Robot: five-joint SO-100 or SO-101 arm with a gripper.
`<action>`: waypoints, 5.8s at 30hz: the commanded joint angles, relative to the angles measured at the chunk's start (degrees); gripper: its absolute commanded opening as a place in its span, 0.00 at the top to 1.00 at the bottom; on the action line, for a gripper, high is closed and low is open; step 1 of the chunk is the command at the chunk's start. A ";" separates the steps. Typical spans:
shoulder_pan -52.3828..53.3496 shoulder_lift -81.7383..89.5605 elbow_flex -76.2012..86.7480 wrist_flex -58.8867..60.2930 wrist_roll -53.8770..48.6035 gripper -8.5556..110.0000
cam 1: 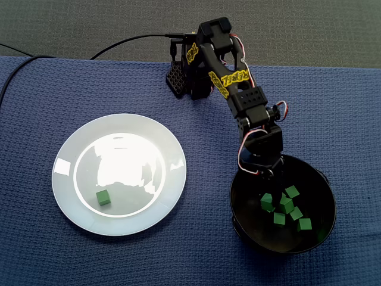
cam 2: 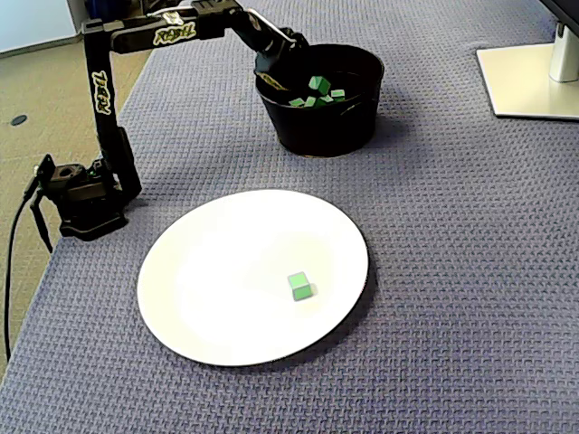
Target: Pick up the items on the white plate and put them in the black container.
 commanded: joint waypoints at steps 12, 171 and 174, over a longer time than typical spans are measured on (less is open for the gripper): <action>11.25 14.50 -33.22 37.35 0.26 0.74; -4.57 7.03 4.83 -2.02 -14.06 0.71; -3.25 11.07 3.16 2.11 -15.64 0.67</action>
